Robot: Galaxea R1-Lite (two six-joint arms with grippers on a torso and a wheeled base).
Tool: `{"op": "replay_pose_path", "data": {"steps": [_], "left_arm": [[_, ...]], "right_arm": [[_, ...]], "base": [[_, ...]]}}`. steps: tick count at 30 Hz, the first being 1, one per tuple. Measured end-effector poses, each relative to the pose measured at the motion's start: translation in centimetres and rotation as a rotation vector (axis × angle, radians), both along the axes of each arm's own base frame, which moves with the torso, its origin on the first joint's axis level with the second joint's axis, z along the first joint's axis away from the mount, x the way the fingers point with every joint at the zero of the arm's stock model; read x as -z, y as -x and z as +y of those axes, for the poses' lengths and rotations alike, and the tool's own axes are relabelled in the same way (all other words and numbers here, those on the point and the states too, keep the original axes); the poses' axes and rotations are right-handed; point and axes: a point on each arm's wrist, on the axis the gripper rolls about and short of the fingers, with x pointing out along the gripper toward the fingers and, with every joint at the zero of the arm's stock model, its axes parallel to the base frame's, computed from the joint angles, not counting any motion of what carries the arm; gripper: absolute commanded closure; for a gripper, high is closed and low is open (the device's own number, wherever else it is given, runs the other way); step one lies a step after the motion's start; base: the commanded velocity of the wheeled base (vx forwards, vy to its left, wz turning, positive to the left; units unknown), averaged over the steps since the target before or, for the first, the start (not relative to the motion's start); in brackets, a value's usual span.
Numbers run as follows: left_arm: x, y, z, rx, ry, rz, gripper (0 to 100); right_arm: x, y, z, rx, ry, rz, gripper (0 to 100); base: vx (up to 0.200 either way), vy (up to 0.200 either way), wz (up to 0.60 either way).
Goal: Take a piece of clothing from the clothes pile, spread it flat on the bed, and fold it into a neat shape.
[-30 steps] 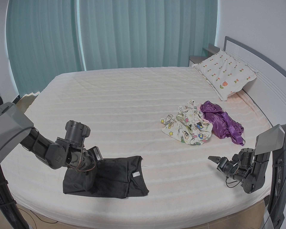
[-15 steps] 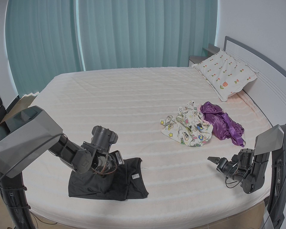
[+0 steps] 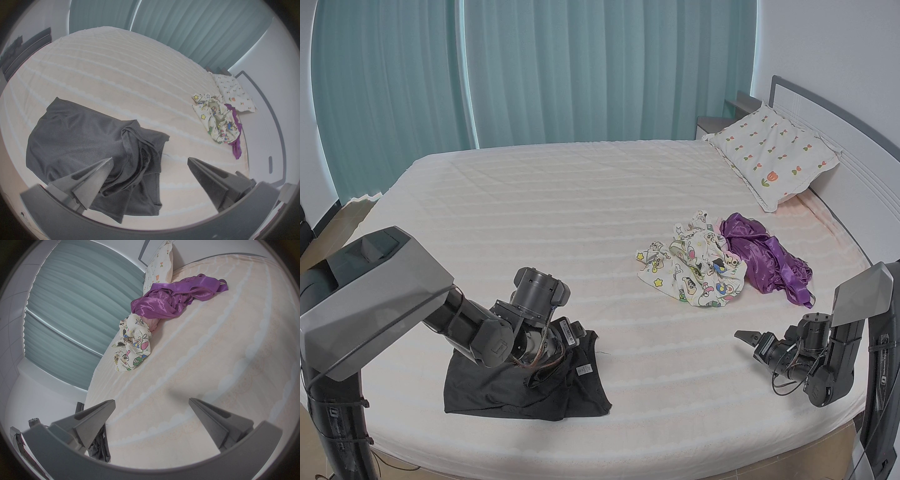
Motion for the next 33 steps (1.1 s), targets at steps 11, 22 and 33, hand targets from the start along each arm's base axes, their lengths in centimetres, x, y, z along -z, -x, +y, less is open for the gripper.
{"op": "replay_pose_path", "data": {"steps": [11, 22, 33], "left_arm": [[-2.4, 3.0, 2.0, -0.067, 0.097, 0.02, 0], [-1.3, 6.7, 5.8, -0.11, 0.324, 0.079, 0], [-1.0, 6.6, 8.6, -0.189, 0.432, 0.123, 0]], "right_arm": [[0.1, 0.1, 0.2, -0.007, 0.0, 0.004, 0], [0.1, 0.3, 1.0, -0.028, -0.005, 0.014, 0], [0.4, 0.5, 1.7, -0.051, -0.002, 0.026, 0]], "base": [[-0.109, 0.0, 0.0], [0.0, 0.0, 0.0], [0.0, 0.073, 0.0]]}}
